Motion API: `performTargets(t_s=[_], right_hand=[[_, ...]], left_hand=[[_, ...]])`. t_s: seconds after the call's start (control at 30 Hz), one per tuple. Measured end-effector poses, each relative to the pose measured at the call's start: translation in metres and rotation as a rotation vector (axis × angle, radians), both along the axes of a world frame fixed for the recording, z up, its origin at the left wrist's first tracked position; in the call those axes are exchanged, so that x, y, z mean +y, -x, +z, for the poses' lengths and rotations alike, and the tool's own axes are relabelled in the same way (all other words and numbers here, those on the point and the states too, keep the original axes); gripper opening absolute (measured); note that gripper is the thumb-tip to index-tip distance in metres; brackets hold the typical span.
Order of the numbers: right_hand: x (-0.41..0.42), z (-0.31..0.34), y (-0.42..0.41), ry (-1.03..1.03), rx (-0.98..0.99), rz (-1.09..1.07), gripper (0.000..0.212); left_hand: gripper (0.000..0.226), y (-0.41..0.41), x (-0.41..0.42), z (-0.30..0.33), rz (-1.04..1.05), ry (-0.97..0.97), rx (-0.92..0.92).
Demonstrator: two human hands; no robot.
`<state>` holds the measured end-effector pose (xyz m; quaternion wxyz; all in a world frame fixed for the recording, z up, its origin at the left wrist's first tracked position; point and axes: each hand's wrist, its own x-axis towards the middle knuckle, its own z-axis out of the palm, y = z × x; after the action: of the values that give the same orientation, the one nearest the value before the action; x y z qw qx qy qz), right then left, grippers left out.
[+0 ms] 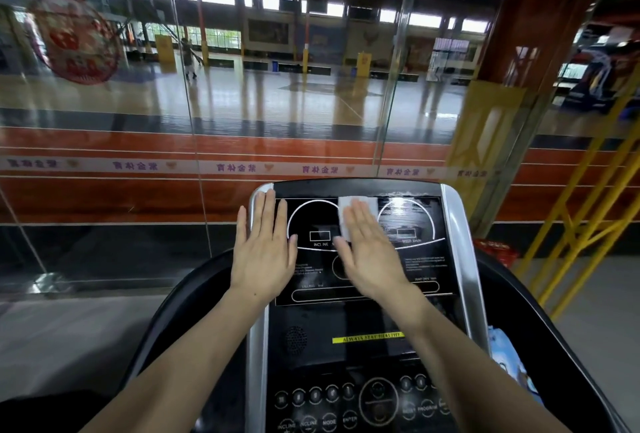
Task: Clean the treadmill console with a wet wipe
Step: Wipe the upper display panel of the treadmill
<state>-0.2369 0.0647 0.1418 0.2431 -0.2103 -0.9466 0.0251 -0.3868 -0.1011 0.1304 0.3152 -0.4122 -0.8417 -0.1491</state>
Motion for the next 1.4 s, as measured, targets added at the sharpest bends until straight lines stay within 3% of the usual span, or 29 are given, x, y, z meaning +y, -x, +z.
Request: performTargets(t_s=[0.13, 0.23, 0.33, 0.47, 0.63, 0.73, 0.97, 1.03, 1.23, 1.4], right_hand=[[0.07, -0.001, -0.061, 0.087, 0.133, -0.216, 0.096], [0.073, 0.004, -0.06, 0.14, 0.14, -0.285, 0.092], [0.031, 0.0, -0.027, 0.117, 0.121, -0.199, 0.085], [0.009, -0.011, -0.009, 0.018, -0.005, -0.037, 0.09], [0.075, 0.001, -0.066, 0.054, 0.097, -0.264, 0.091], [0.07, 0.007, -0.061, 0.123, 0.123, -0.325, 0.095], [0.013, -0.009, -0.011, 0.044, -0.007, -0.061, 0.093], [0.031, -0.009, -0.024, 0.003, -0.002, -0.085, 0.089], [0.055, -0.014, -0.058, 0.14, 0.143, -0.308, 0.091], [-0.021, -0.026, -0.004, 0.037, 0.055, -0.05, 0.085]], left_hand=[[0.067, 0.0, -0.001, -0.001, -0.04, 0.044, 0.042], [0.066, 0.0, 0.0, -0.001, -0.046, 0.062, 0.058], [0.066, -0.001, 0.0, -0.001, -0.037, 0.053, 0.054], [0.066, -0.002, -0.003, -0.001, -0.009, 0.038, 0.044], [0.065, -0.002, -0.003, -0.002, 0.032, 0.003, 0.012], [0.064, -0.001, 0.0, -0.002, 0.033, 0.001, 0.003], [0.063, -0.002, -0.003, -0.004, 0.019, -0.042, -0.007], [0.063, -0.002, -0.005, -0.006, 0.008, -0.076, -0.031], [0.062, -0.001, -0.009, -0.01, -0.037, -0.139, -0.09], [0.06, 0.001, -0.01, -0.01, -0.1, -0.186, -0.138]])
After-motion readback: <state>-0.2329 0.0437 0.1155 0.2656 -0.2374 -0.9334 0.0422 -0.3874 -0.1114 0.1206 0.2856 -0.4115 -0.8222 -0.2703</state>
